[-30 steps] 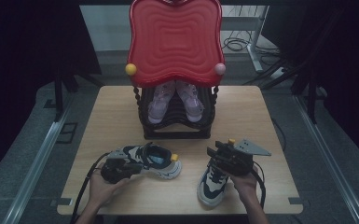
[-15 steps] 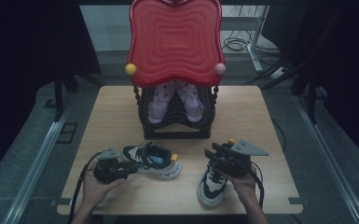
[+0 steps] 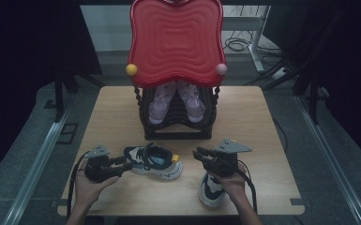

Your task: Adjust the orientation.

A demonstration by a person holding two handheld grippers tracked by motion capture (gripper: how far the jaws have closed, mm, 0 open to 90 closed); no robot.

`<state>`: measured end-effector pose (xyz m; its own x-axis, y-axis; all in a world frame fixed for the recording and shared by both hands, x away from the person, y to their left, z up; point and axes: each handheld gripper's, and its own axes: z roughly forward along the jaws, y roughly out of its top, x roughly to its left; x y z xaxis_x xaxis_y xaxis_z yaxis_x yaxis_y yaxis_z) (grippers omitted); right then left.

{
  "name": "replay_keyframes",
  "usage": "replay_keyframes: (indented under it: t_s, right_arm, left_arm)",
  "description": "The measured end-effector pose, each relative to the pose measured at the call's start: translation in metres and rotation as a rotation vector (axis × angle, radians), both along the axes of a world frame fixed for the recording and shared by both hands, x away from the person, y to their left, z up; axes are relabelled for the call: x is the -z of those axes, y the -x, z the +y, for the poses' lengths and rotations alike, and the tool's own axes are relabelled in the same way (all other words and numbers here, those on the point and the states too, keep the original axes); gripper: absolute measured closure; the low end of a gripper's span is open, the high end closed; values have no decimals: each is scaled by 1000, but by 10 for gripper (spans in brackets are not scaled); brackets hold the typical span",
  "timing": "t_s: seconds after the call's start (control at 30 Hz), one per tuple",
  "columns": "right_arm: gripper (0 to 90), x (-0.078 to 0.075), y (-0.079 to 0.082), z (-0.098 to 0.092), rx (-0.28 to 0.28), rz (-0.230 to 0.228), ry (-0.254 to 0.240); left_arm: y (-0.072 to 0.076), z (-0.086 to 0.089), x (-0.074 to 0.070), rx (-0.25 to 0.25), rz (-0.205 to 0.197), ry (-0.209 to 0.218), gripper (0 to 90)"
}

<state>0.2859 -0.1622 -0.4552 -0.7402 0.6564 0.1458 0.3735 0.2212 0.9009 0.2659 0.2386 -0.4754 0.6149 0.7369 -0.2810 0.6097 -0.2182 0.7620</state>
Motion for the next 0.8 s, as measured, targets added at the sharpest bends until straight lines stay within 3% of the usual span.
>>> replay_keyframes:
  t_s: [0.23, 0.8]
  right_arm:
    - [854, -5, -11, 20, -26, 32, 43]
    - [872, 3, -21, 46, -54, 60, 116]
  left_arm:
    - [1, 6, -3, -19, -12, 28, 482]
    - [0, 3, 0, -14, -5, 20, 452]
